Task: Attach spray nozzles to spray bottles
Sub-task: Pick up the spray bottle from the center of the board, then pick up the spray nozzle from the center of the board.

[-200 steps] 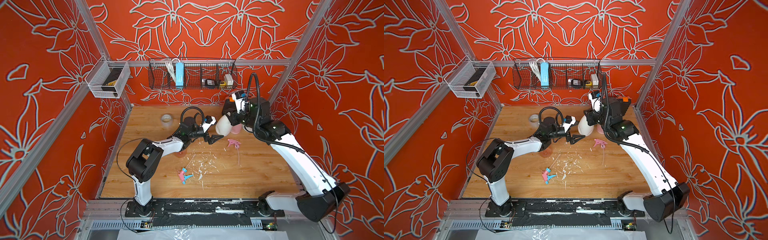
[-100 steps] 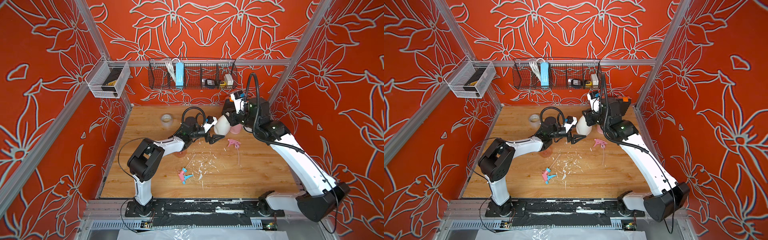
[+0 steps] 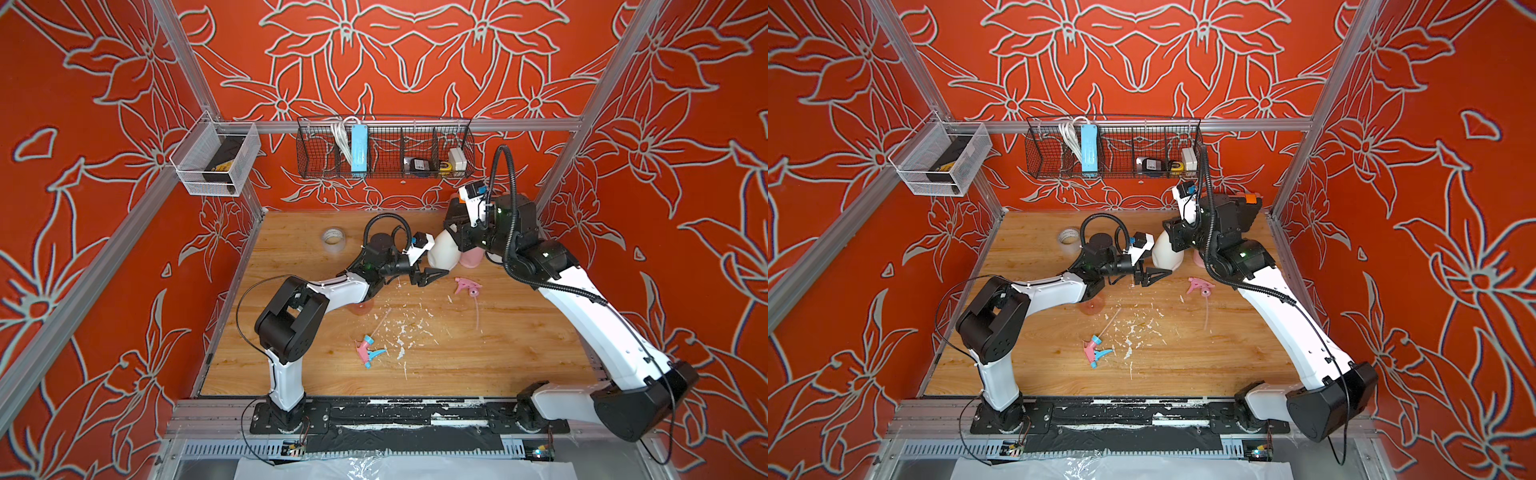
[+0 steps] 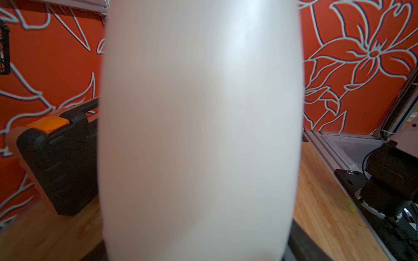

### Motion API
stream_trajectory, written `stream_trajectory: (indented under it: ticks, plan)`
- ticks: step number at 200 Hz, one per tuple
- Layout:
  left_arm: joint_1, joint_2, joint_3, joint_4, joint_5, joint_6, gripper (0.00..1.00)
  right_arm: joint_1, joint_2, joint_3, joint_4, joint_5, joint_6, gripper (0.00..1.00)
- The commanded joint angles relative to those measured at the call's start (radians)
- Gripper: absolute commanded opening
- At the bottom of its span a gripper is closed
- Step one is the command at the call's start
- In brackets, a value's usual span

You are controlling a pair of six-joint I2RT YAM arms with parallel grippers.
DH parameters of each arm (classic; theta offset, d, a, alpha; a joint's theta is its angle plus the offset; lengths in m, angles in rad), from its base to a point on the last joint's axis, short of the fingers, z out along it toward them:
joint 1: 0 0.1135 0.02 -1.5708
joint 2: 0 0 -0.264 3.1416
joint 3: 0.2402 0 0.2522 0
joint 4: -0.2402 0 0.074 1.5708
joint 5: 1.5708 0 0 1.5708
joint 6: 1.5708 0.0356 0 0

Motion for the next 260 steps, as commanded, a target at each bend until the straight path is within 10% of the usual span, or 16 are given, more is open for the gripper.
stream_trajectory:
  ticks: [1,97,174,260]
  plan:
    - [-0.001,-0.014,-0.03,0.094,-0.021,-0.009,0.61,0.023,0.007,0.043,-0.025,-0.032,0.002,0.07]
    - [0.005,-0.044,-0.128,0.254,-0.109,-0.058,0.48,-0.008,-0.017,0.155,-0.121,0.005,0.086,0.49]
    - [0.018,-0.073,-0.179,0.245,-0.13,-0.161,0.48,-0.335,-0.028,-0.17,-0.247,-0.105,0.272,0.45]
    - [0.018,-0.132,-0.231,0.294,-0.168,-0.199,0.49,-0.343,0.273,-0.481,-0.066,-0.084,0.235,0.54]
